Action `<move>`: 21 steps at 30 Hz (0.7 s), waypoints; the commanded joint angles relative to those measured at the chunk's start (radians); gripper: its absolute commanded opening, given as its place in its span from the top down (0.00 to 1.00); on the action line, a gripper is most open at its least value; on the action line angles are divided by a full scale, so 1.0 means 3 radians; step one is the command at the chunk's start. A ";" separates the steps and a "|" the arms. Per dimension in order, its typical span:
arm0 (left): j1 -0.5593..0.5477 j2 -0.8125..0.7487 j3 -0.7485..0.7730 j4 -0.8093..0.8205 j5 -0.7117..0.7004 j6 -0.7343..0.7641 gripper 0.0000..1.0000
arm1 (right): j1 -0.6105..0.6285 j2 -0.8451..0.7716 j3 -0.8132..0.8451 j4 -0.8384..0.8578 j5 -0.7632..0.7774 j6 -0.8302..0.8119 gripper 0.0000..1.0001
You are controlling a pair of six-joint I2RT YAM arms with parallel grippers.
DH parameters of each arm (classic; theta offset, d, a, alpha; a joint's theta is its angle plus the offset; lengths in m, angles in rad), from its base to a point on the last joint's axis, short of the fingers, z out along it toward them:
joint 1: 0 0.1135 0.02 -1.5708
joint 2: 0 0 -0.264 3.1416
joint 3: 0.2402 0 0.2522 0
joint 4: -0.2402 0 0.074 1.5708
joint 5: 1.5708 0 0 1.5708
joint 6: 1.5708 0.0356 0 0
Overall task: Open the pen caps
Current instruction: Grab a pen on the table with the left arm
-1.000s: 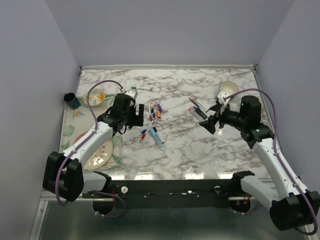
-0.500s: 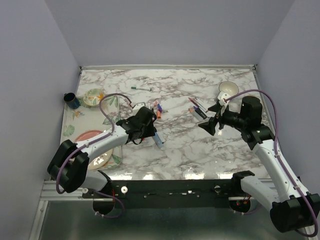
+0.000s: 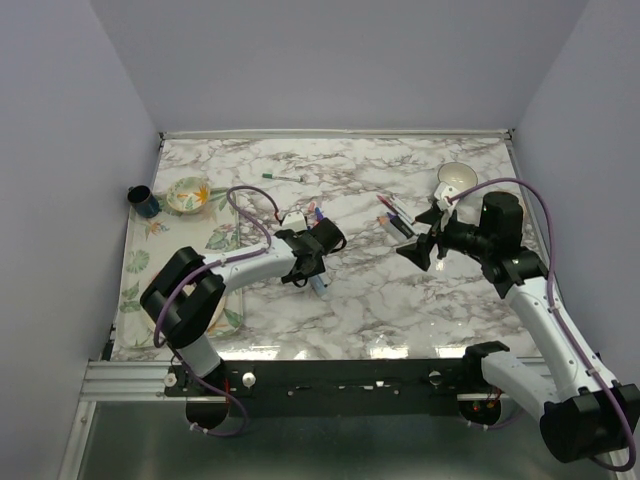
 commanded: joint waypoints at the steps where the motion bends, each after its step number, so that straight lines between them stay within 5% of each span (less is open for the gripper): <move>1: -0.0066 0.0078 0.0145 -0.0061 -0.0151 -0.0124 0.33 | -0.0015 0.0040 0.0054 -0.0079 -0.0087 -0.0033 0.00; 21: -0.0158 0.0119 0.0140 0.0031 -0.0033 -0.0139 0.31 | -0.0020 0.0096 0.0059 -0.0115 -0.0082 -0.0054 0.00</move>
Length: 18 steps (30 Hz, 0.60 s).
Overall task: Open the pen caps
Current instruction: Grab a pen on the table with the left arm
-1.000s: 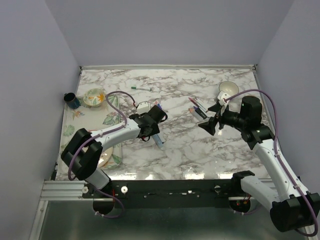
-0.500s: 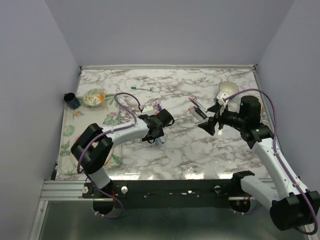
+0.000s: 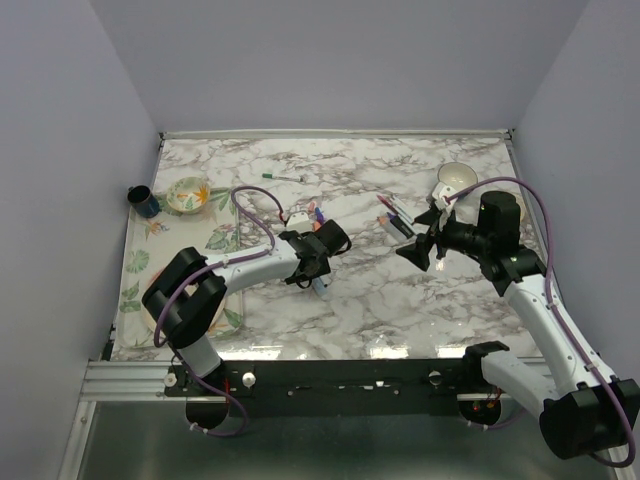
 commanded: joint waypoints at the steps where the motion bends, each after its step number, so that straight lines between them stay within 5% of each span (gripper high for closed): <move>1: -0.0037 0.0064 0.0068 0.0026 -0.0030 -0.0065 0.31 | -0.0015 0.0017 0.0070 -0.0092 -0.0082 -0.0029 0.00; 18: -0.0068 0.0167 0.0155 0.0026 0.0027 -0.0004 0.31 | -0.0015 0.0017 0.0070 -0.0097 -0.0082 -0.0050 0.00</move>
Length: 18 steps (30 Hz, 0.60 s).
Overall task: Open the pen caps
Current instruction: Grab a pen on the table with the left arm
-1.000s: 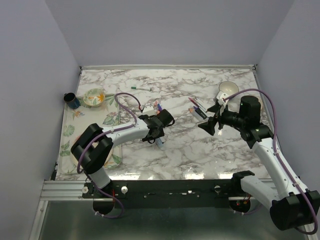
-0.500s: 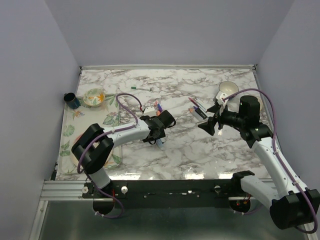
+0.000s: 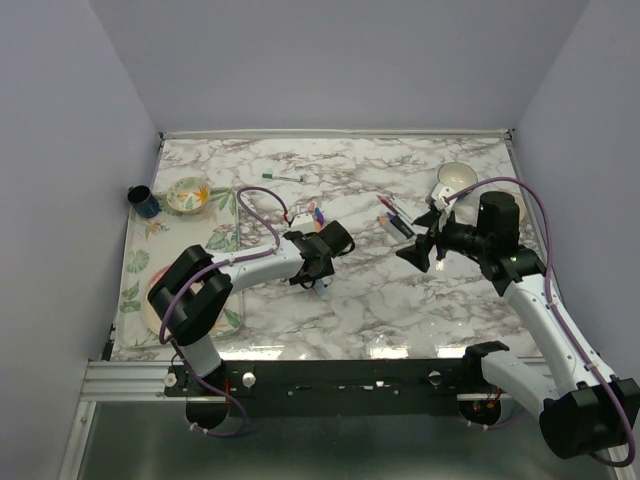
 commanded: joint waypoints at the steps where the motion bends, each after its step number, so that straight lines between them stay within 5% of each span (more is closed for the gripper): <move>1: -0.0026 0.0085 0.0129 -0.0007 -0.0017 -0.0007 0.31 | -0.0020 0.0006 0.0065 -0.0037 -0.0082 -0.0043 0.00; 18: -0.0026 0.0106 0.0058 -0.0012 -0.0052 -0.0068 0.45 | -0.0015 0.0006 0.0070 -0.0047 -0.0077 -0.0054 0.00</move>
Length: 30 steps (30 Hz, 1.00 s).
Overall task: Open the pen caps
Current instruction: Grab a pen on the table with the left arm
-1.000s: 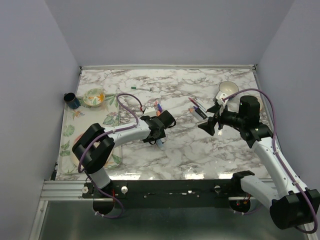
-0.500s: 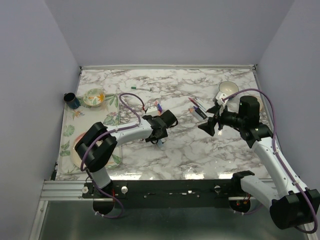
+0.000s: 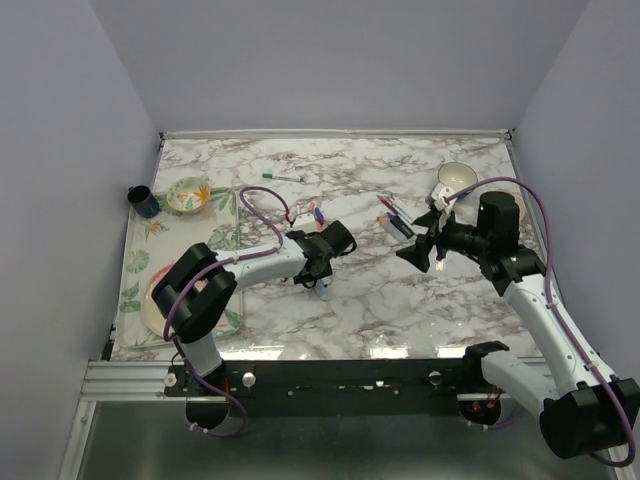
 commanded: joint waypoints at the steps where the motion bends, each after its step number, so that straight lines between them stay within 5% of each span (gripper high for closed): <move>1: -0.0021 0.0012 -0.0009 -0.0008 -0.0064 -0.0064 0.45 | -0.0020 0.0006 0.0070 -0.0037 -0.0078 -0.0047 0.00; 22: -0.0021 0.0165 -0.0107 0.0028 -0.0064 -0.0110 0.55 | -0.0015 0.0006 0.0075 -0.0053 -0.0073 -0.0052 0.00; 30: -0.0021 0.0043 -0.0178 0.0023 -0.0074 -0.0136 0.75 | -0.0015 0.0001 0.0075 -0.0048 -0.0063 -0.0057 0.00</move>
